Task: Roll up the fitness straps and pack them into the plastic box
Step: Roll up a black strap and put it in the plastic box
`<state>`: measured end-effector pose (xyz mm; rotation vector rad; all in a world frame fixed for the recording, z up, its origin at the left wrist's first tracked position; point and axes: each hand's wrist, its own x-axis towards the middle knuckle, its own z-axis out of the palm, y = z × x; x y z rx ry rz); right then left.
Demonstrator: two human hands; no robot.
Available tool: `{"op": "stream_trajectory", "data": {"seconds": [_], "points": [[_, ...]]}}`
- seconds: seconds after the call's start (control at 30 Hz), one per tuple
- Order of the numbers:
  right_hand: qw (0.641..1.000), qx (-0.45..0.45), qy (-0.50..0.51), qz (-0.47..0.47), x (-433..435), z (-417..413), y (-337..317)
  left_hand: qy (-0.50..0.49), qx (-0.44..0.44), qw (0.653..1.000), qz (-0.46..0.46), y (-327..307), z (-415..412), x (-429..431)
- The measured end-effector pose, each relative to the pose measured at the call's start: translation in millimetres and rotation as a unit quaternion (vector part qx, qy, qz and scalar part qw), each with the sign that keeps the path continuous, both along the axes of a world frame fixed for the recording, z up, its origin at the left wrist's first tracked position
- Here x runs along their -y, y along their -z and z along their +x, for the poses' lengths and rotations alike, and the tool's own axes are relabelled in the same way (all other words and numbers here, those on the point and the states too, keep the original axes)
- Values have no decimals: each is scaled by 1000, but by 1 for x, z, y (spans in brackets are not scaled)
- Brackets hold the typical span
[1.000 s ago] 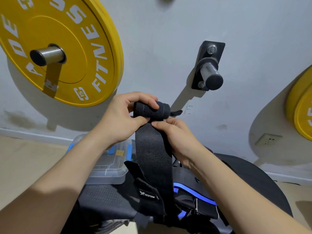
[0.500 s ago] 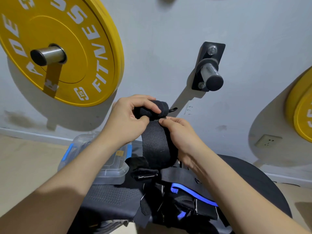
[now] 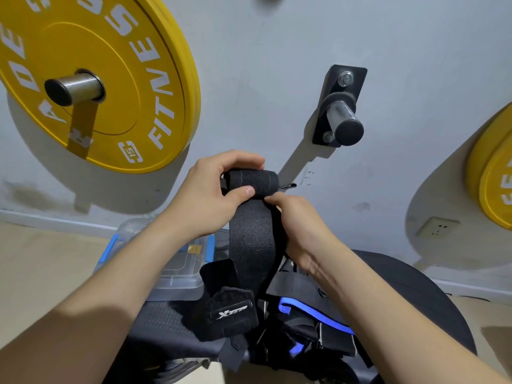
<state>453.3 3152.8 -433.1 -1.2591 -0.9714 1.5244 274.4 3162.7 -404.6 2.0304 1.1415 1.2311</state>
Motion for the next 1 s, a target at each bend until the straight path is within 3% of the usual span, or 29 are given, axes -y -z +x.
{"op": "stream_trajectory", "data": {"seconds": [0.1, 0.3, 0.37, 0.43, 0.53, 0.67, 0.77, 0.83, 0.93, 1.0], "points": [[999, -31, -33, 28, 1, 0, -3, 23, 9, 1000, 3, -1, -3, -2], [991, 54, -7, 126, 3, -1, -5, 76, 145, 985, -50, 2, -7, -4], [984, 68, 2, 166, 3, 1, -7, 41, 192, 973, -123, 4, 0, -2], [980, 80, -2, 180, 5, 1, -8, 35, 184, 964, -188, 8, 2, -4], [979, 104, -4, 178, 8, 0, -7, 70, 171, 960, -211, 8, -1, -5], [985, 100, -21, 140, 11, -3, -7, 38, 163, 974, -152, 8, -4, -8], [996, 5, -27, 90, 9, 1, -6, 18, 170, 978, -122, 9, -5, -9], [997, -5, -58, 50, 11, 4, -8, 15, 186, 975, -124, 8, -7, -9], [994, 103, -21, 40, 10, 4, -1, -6, 195, 972, -131, 9, -9, -8], [971, 205, 54, 114, 14, 2, 6, -29, 191, 973, -126, 11, -7, -7]]}}
